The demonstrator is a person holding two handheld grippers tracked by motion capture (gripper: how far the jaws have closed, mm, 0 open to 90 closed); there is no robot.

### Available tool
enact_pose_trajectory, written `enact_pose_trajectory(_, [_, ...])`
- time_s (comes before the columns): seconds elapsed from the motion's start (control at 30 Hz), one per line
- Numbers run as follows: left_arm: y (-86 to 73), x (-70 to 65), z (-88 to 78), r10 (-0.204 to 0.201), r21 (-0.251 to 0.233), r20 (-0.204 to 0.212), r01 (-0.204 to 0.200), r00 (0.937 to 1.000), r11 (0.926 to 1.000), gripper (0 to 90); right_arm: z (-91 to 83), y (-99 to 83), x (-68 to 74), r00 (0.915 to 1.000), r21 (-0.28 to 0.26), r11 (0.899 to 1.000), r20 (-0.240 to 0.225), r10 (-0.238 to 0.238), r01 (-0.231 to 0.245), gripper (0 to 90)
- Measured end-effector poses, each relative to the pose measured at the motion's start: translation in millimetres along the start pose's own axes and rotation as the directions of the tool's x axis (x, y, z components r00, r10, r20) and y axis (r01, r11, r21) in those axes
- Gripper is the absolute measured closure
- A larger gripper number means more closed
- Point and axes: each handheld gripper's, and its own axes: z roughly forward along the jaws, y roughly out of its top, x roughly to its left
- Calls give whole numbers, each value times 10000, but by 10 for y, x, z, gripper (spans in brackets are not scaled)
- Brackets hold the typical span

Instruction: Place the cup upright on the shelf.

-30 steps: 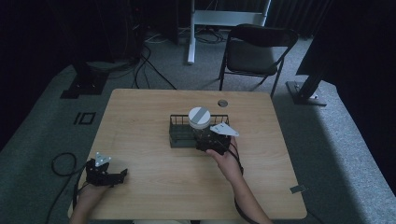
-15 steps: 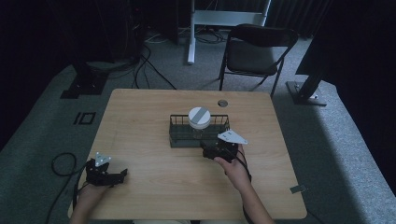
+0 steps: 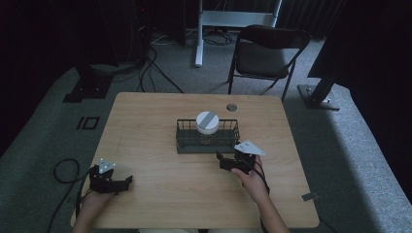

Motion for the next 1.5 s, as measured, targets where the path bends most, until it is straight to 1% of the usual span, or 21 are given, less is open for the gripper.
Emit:
enact_pose_trajectory(0.1, [0, 0, 0, 1, 0, -1, -1, 10000, 10000, 12, -24, -55, -51, 10000, 35, 10000, 64, 47, -47, 108])
enact_pose_trajectory(0.17, [0, 0, 0, 0, 1, 0, 0, 10000, 10000, 12, -31, -90, -80, 9999, 133, 9999, 116, -62, 60, 108])
enact_pose_trajectory(0.27, [0, 1, -1, 18, 14, -2, -18, 10000, 10000, 12, -42, -142, -127, 9999, 271, 9996, 136, 104, -108, 108])
enact_pose_trajectory(0.37, [0, 1, -1, 16, 14, -2, -16, 10000, 10000, 12, -51, -176, -157, 9998, 346, 9994, 174, 95, -101, 108])
enact_pose_trajectory(0.5, [0, 2, -1, 22, 15, -3, -22, 10000, 10000, 12, -83, -278, -256, 9994, 570, 9981, 278, 223, -238, 108])
enact_pose_trajectory(0.57, [0, 1, 0, 12, 4, 1, -12, 10000, 10000, 12, -92, -296, -274, 9993, 615, 9978, 307, 228, -247, 108])
enact_pose_trajectory(0.83, [-1, 2, 0, 22, -1, -2, -22, 10000, 10000, 12, -168, -447, -417, 9972, 898, 9943, 540, 523, -570, 108])
enact_pose_trajectory(0.87, [-1, 1, 1, 12, -11, -1, -12, 10000, 10000, 12, -184, -475, -445, 9963, 1027, 9921, 542, 673, -726, 108])
enact_pose_trajectory(1.03, [-1, 1, 0, 21, -2, -2, -21, 10000, 10000, 12, -231, -509, -480, 9956, 1084, 9914, 656, 664, -733, 108])
enact_pose_trajectory(1.1, [0, 2, 0, 24, 1, -3, -24, 10000, 10000, 12, -253, -520, -502, 9957, 1129, 9914, 720, 587, -666, 108])
enact_pose_trajectory(1.17, [-1, 1, 1, 15, -10, -3, -15, 10000, 10000, 12, -270, -531, -529, 9948, 1202, 9900, 792, 641, -734, 108])
enact_pose_trajectory(1.23, [-1, 1, 1, 14, -9, -3, -14, 10000, 10000, 12, -286, -547, -558, 9933, 1298, 9880, 895, 729, -842, 108])
enact_pose_trajectory(1.33, [-1, 2, 0, 21, -3, -2, -21, 10000, 10000, 12, -318, -575, -604, 9912, 1438, 9859, 1123, 698, -857, 108])
enact_pose_trajectory(1.37, [-1, 2, 0, 21, -3, -2, -21, 10000, 10000, 12, -318, -575, -604, 9912, 1438, 9859, 1123, 698, -857, 108])
enact_pose_trajectory(1.4, [-1, 1, 1, 12, -11, -3, -12, 10000, 10000, 12, -330, -591, -618, 9900, 1500, 9850, 1240, 666, -851, 108])
enact_pose_trajectory(1.47, [-1, 1, 1, 12, -12, -2, -12, 10000, 10000, 12, -337, -598, -626, 9892, 1549, 9844, 1319, 634, -837, 108])
enact_pose_trajectory(1.5, [0, 2, 0, 24, 0, -3, -24, 10000, 10000, 12, -345, -600, -634, 9879, 1523, 9842, 1387, 693, -905, 108])
